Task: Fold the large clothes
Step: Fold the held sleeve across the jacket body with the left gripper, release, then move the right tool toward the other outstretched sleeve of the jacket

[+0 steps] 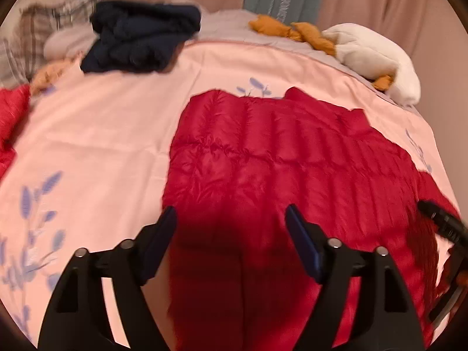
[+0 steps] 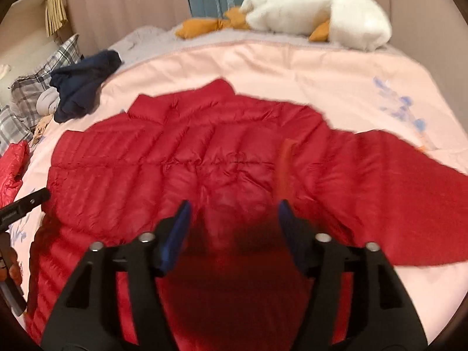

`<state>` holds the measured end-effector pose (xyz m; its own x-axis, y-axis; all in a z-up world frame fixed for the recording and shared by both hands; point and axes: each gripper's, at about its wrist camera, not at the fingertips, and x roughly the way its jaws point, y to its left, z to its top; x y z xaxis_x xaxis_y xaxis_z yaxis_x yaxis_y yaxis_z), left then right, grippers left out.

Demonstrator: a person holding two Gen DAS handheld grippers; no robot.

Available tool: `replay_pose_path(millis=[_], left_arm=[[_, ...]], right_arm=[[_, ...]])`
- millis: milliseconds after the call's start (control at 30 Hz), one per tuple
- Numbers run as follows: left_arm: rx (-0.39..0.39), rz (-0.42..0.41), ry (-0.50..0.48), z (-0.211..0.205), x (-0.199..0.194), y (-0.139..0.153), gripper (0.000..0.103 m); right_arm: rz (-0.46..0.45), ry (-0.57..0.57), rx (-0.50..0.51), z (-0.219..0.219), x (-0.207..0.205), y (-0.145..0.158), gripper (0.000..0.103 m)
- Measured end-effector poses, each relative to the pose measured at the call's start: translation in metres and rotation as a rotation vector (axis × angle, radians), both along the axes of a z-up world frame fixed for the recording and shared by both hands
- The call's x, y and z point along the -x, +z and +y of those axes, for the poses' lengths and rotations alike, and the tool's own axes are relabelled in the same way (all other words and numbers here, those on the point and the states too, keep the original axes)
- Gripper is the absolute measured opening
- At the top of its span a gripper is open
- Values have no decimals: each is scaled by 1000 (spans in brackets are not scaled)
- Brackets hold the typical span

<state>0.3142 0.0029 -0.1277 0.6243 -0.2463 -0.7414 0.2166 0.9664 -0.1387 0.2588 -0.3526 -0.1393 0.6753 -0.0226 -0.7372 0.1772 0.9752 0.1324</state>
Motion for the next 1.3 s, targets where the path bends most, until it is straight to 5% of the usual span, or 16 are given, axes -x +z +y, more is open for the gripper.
replay_pose_path(millis=[300,500,800,1300], left_arm=[[-10,-47,-84,8,105,22,100],[69,-32,-80,18,157,19,102],[49,-50,-80,24,220,25,102],[28,-34,-153,0,264,33,102]], right_arm=[[-90,0,109,21,100,46,100],[-78,-11,113,23,158,58,101],[-64,-124,52,4,240,58,101],[-48,-240,15,-44,291,47,101]])
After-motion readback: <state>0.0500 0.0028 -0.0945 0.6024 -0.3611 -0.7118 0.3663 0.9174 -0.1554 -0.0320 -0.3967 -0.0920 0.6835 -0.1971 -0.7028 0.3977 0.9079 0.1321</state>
